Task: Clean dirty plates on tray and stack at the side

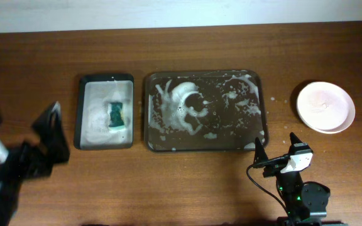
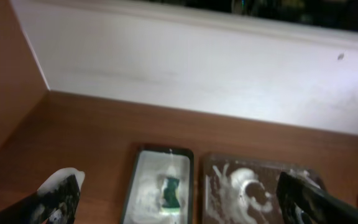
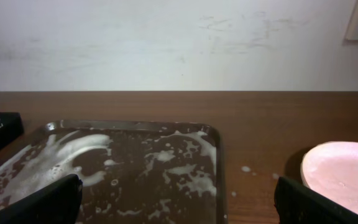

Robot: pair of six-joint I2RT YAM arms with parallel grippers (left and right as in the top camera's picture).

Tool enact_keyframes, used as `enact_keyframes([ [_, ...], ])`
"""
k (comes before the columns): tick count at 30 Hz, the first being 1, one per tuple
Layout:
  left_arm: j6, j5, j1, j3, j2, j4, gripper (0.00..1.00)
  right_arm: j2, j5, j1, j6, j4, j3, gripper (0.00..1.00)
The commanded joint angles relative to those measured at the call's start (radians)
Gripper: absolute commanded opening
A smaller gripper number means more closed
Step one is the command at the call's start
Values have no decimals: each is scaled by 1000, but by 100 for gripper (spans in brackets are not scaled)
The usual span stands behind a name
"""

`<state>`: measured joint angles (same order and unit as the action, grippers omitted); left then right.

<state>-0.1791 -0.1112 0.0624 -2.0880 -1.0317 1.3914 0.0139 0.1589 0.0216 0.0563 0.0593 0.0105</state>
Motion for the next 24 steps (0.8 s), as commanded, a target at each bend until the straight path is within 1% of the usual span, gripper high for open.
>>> enact_keyframes([
  [1,17,-29,-39,108,79,-48,99,-6,16,-9,7,4,-5,99],
  [2,17,-31,-48,167,108,-94,99,-6,16,-9,7,4,-5,98],
  [4,18,-48,-59,407,210,-307,99,-6,16,-9,7,4,-5,98],
  [7,18,-59,-59,654,307,-549,99,-6,16,-9,7,4,-5,98],
  [8,18,-58,-59,768,349,-663,99,-6,16,-9,7,4,-5,98],
  [10,18,-54,-61,963,420,-837,99,-6,16,-9,7,4,-5,98],
  [13,17,-21,-79,1205,508,-1035,99,-6,16,-9,7,4,-5,98],
  [16,18,26,-102,1404,585,-1213,99,-6,17,-9,7,4,-5,98],
  [18,35,46,-112,1494,624,-1284,99,-6,16,-9,7,4,-5,98],
  [20,100,72,-115,1601,682,-1357,99,-6,16,-9,7,4,-5,98],
  [24,182,79,-116,1755,787,-1395,99,-6,16,-9,7,4,-5,98],
])
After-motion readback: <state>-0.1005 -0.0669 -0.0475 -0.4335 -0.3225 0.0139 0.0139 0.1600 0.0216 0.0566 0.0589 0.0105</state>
